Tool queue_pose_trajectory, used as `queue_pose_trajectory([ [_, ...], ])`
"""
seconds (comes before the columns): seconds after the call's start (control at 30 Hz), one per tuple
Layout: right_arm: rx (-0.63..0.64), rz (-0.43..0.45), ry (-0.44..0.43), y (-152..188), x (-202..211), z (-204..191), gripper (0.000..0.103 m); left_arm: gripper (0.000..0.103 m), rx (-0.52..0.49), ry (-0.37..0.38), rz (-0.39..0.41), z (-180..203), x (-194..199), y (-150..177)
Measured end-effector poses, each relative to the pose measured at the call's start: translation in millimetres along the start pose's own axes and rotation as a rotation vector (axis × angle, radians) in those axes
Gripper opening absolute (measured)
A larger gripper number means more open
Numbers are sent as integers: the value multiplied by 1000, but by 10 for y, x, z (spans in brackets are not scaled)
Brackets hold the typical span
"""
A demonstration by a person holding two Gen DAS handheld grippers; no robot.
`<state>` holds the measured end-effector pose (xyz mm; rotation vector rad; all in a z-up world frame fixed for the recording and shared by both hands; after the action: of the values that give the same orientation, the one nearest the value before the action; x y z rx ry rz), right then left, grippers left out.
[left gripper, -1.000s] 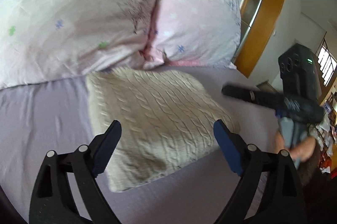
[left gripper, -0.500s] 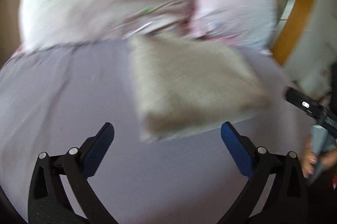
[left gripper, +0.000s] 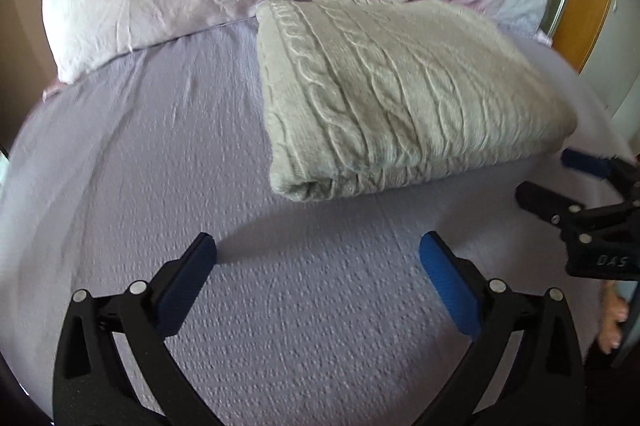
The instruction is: Fold small clothes
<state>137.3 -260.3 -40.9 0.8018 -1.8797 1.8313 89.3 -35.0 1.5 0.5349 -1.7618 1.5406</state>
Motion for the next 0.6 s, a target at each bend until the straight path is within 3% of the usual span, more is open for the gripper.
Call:
queue_pose_trajectory([
  [0.6, 24, -8, 17, -6, -6, -23, 102, 101, 11, -2, 12, -21, 1, -12],
])
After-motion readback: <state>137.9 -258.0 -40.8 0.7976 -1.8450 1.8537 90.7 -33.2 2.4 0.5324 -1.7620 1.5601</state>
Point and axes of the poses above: each gripper's, at about its wrist camera, not at the fingertips, and x roughly against the way its jaws point, z to its right, y to its underside, the point moved 4 cm from there along -x, roughly the way its jaws point, and after that the axes turned 9 degrees about z, right-handed, at the moved point
